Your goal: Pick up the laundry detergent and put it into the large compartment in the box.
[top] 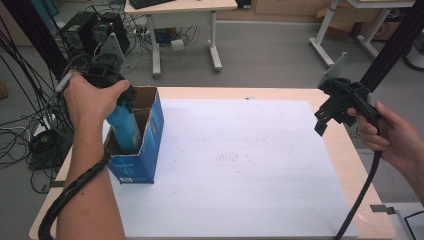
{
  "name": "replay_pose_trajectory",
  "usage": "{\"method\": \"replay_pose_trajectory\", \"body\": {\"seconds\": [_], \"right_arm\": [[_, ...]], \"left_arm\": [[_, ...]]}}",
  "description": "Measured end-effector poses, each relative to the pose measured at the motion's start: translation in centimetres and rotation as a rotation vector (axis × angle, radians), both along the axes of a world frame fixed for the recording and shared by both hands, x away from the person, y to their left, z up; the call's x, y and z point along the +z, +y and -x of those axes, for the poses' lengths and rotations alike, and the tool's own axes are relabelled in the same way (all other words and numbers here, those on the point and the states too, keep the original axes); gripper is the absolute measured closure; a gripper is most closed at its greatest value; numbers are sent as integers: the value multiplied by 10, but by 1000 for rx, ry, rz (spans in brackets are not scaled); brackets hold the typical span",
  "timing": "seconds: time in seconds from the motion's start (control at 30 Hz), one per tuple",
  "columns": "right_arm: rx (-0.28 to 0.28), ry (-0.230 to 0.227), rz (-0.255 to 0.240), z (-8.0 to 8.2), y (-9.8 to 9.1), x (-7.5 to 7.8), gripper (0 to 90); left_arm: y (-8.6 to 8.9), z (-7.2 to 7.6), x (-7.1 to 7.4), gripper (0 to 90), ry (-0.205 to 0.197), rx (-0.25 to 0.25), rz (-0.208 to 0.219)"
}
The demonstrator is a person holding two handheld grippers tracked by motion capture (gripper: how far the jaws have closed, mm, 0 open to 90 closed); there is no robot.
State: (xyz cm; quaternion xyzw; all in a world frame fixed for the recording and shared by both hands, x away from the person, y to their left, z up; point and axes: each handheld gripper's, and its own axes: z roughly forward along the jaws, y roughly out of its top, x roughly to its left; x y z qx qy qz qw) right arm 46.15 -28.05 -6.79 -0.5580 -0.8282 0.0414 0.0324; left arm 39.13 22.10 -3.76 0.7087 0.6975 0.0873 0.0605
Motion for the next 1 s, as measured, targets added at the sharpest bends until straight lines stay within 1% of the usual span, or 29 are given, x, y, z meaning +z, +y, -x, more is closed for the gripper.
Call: {"method": "replay_pose_trajectory", "body": {"seconds": [0.17, 0.4, 0.53, 0.63, 0.77, 1.0], "right_arm": [[4, 6, 3, 0, 1, -1, 37], [6, 5, 3, 1, 3, -2, 36], [12, 14, 6, -1, 7, -5, 37], [13, 10, 8, 0, 9, -5, 37], [16, 10, 10, 0, 10, -5, 37], [12, 11, 9, 0, 9, -5, 37]], "left_arm": [[6, 1, -12, 370, 7, 4, 15], [8, 0, -28, 370, 19, 1, 14], [9, 2, -35, 370, 13, 3, 12], [10, 3, -39, 370, 8, 9, 9], [9, 5, -45, 370, -3, 1, 0], [6, 1, -54, 370, 10, -6, -2]]}}
